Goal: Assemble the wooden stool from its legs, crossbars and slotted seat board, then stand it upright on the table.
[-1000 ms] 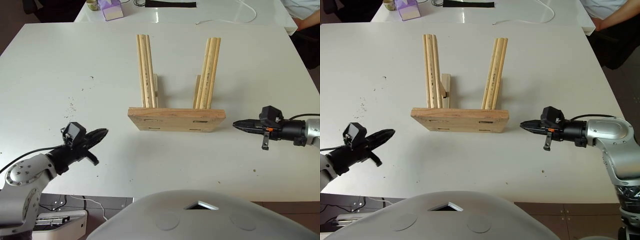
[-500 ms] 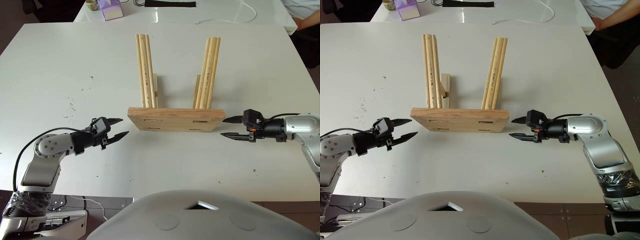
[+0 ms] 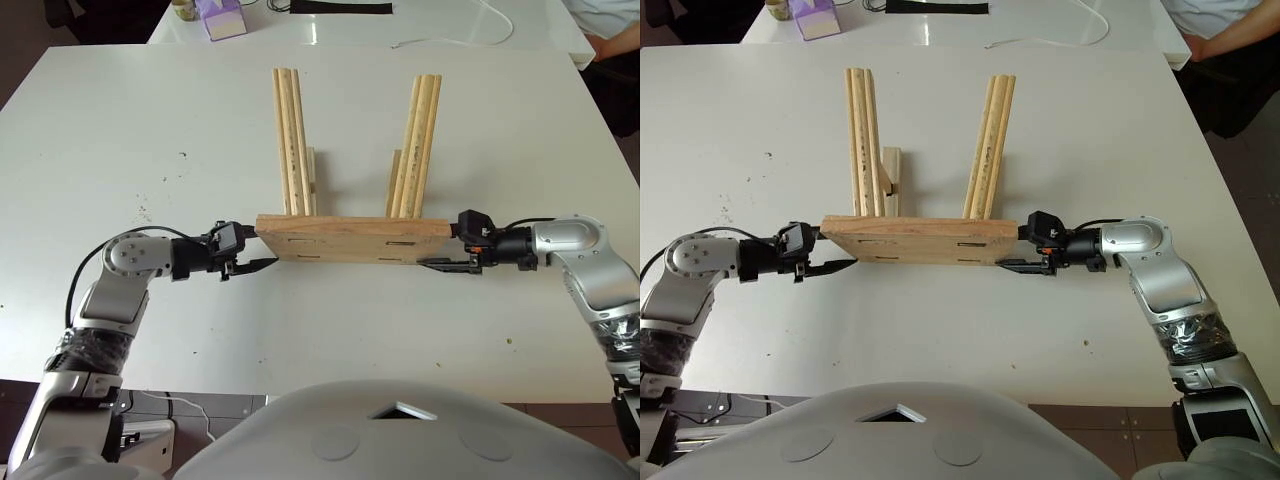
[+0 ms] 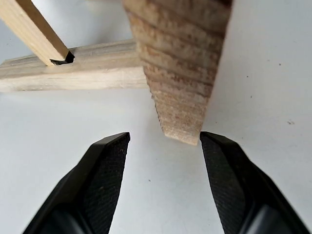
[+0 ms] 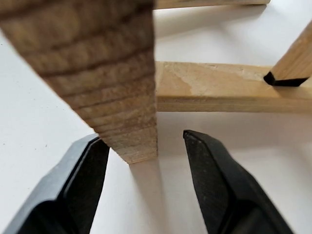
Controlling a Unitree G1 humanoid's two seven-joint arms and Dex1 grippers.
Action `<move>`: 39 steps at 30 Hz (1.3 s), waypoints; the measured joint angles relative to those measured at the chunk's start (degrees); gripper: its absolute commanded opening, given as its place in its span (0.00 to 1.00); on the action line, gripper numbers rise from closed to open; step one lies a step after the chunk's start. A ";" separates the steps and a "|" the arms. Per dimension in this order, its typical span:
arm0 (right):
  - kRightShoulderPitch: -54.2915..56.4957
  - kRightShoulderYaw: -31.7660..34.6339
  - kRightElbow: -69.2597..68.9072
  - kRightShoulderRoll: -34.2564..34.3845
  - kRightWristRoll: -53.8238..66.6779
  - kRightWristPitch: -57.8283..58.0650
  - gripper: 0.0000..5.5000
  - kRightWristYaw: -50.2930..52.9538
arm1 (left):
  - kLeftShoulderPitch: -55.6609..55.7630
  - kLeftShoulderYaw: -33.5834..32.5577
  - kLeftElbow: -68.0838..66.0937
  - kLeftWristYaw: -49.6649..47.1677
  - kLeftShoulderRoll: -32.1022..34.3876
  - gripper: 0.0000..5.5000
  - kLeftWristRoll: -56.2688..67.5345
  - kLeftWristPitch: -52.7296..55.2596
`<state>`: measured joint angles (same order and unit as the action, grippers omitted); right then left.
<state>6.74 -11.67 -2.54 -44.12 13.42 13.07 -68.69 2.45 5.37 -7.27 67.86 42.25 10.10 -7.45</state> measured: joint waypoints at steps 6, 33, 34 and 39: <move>3.73 -2.38 4.64 2.64 -1.07 -2.10 0.49 -1.76 | 3.09 1.77 -1.58 1.42 -1.94 0.49 0.05 -0.83; 2.72 16.98 -8.10 -7.16 42.64 34.18 0.27 -2.44 | -1.72 -9.79 19.43 -2.07 2.79 0.32 47.25 38.37; 2.40 17.87 -7.75 -7.42 47.90 34.17 0.27 0.21 | -2.01 -9.79 19.75 -3.70 2.72 0.32 50.57 38.49; 0.69 21.14 -7.46 -3.45 65.65 31.96 0.27 13.89 | -2.63 -9.86 21.63 -13.40 -0.17 0.32 64.67 37.94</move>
<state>7.42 9.47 -10.00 -47.57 79.06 45.04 -54.80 -0.18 -4.49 14.36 54.46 42.07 74.76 30.49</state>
